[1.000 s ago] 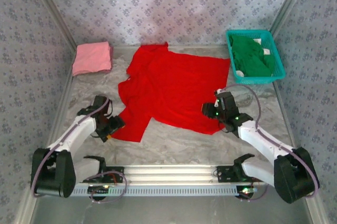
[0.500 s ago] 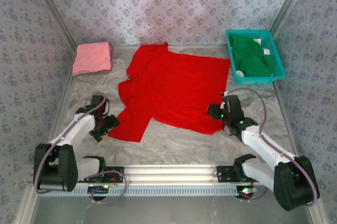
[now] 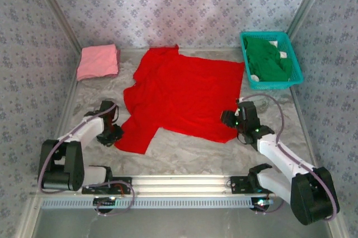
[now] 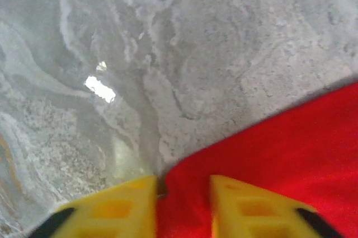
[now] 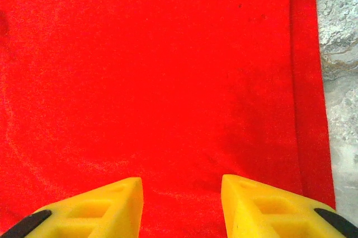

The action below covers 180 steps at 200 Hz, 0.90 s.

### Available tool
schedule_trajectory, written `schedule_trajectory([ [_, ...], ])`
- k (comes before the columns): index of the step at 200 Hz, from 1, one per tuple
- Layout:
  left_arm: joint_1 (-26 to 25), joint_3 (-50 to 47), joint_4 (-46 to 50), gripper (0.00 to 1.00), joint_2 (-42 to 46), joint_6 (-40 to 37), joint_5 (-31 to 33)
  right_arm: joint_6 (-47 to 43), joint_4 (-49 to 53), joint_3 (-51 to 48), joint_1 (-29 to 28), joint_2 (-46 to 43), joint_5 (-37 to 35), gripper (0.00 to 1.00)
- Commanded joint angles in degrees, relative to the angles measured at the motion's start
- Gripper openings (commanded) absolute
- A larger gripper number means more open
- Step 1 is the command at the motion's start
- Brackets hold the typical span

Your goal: Fold and stack the t-shirts

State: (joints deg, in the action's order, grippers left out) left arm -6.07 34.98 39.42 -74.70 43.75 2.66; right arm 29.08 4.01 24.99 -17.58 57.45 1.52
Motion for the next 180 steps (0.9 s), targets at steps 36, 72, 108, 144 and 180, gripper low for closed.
schedule_trajectory([
  [36,-2.33,0.34,-5.40,0.00,-0.64,-1.41,-4.41,2.50,4.50,-0.31,1.07,-2.46,-1.08,0.44],
  [72,-2.55,1.46,-1.55,0.00,5.33,-0.29,-4.26,10.08,21.88,3.67,8.13,-4.01,2.48,0.45],
  [108,-2.46,1.14,0.71,0.00,10.78,1.05,-3.62,7.48,34.99,6.30,14.80,-2.59,10.08,0.57],
  [144,-2.46,1.31,-0.14,0.00,8.76,0.56,-5.65,2.49,32.25,4.75,17.76,3.52,16.85,0.58],
  [180,-2.47,0.75,-2.28,0.00,9.00,-0.01,-5.39,3.45,16.60,1.69,17.26,7.94,24.69,0.54],
])
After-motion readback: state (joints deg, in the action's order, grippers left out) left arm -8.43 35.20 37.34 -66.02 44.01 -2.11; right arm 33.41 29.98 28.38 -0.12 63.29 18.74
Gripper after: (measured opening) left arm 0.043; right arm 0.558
